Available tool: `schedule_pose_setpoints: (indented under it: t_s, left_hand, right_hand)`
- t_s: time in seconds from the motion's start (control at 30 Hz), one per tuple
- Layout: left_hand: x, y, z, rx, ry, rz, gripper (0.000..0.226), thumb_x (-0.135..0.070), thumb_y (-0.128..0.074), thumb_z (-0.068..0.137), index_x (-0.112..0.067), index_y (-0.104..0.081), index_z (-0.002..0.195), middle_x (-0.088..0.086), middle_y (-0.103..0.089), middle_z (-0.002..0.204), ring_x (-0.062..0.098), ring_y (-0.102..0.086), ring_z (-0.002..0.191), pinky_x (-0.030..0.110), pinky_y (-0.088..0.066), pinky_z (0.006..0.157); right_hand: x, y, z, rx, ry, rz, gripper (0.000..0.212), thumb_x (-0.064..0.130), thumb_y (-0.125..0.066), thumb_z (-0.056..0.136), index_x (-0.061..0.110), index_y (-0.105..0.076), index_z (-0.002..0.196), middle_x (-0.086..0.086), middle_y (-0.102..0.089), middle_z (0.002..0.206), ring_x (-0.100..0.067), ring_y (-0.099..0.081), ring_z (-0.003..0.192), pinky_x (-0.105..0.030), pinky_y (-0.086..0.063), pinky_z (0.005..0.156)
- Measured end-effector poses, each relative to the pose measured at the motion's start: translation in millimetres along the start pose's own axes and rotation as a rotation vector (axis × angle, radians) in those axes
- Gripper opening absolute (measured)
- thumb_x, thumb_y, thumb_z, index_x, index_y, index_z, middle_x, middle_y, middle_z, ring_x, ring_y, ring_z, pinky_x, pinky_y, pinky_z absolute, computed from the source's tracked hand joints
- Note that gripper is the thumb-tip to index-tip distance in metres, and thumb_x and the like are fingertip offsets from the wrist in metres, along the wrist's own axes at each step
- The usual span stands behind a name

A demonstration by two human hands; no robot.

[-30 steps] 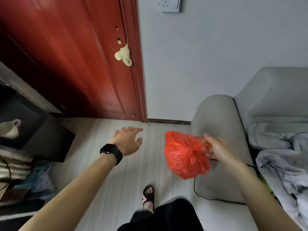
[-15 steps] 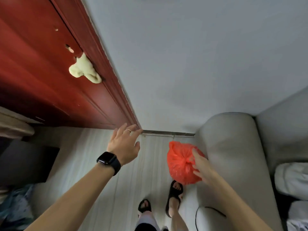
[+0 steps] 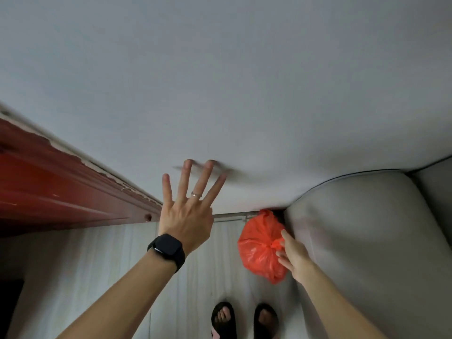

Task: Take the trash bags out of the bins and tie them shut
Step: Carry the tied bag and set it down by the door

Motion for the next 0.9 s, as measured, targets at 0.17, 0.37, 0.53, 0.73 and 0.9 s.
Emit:
schedule_pose_setpoints:
  t_s: [0.17, 0.37, 0.53, 0.73, 0.9]
  left_hand:
    - [-1.1, -38.6, 7.0, -0.148, 0.03, 0.033, 0.093, -0.024, -0.066, 0.078, -0.03, -0.015, 0.156, -0.001, 0.018, 0.163, 0.04, 0.015, 0.148, 0.065, -0.004, 0.117]
    - [7.0, -50.8, 10.2, -0.183, -0.014, 0.089, 0.096, -0.016, -0.062, 0.077, -0.033, -0.011, 0.156, -0.002, 0.027, 0.161, 0.039, 0.022, 0.146, 0.065, -0.005, 0.117]
    - [5.1, -37.3, 6.6, -0.081, -0.005, 0.016, 0.099, -0.013, -0.063, 0.075, -0.033, -0.01, 0.156, -0.001, 0.021, 0.163, 0.039, 0.021, 0.147, 0.064, -0.011, 0.117]
    - [-5.4, 31.0, -13.4, 0.348, 0.104, -0.161, 0.083, -0.026, -0.052, 0.086, -0.037, -0.007, 0.155, 0.006, 0.007, 0.165, 0.032, 0.009, 0.151, 0.059, -0.01, 0.119]
    - [14.2, 126.9, -34.8, 0.58, 0.245, -0.288, 0.058, -0.035, -0.036, 0.095, -0.034, -0.023, 0.151, 0.003, -0.036, 0.156, 0.025, -0.017, 0.149, 0.051, -0.012, 0.119]
  right_hand:
    - [-0.2, -12.1, 61.0, -0.048, 0.023, -0.144, 0.058, 0.044, -0.048, 0.099, 0.001, -0.052, 0.138, -0.014, -0.058, 0.136, -0.029, -0.062, 0.109, -0.04, -0.053, 0.091]
    - [-19.3, -14.4, 103.7, -0.076, 0.055, -0.361, 0.046, 0.029, -0.052, 0.089, 0.002, -0.06, 0.125, -0.017, -0.063, 0.124, -0.035, -0.06, 0.112, -0.047, -0.051, 0.1]
    - [-2.3, -3.0, 64.6, -0.074, 0.181, -0.67, 0.025, 0.033, -0.05, 0.091, 0.015, -0.053, 0.075, -0.006, -0.057, 0.082, -0.027, -0.053, 0.081, -0.03, -0.039, 0.064]
    - [67.1, -0.9, -63.1, -0.03, 0.535, -0.921, 0.027, 0.031, -0.049, 0.095, 0.02, -0.062, 0.116, 0.0, -0.058, 0.115, -0.023, -0.059, 0.109, -0.029, -0.043, 0.084]
    - [133.1, -7.4, -227.0, 0.058, 0.872, -1.017, 0.021, 0.035, -0.051, 0.094, 0.03, -0.069, 0.106, 0.009, -0.065, 0.115, -0.016, -0.058, 0.109, -0.029, -0.046, 0.092]
Point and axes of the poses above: each hand's wrist, its own z-axis towards the middle knuckle, its own y-axis out of the back of the hand, x = y × z, the point moved 3 cm from there along z, towards the middle knuckle
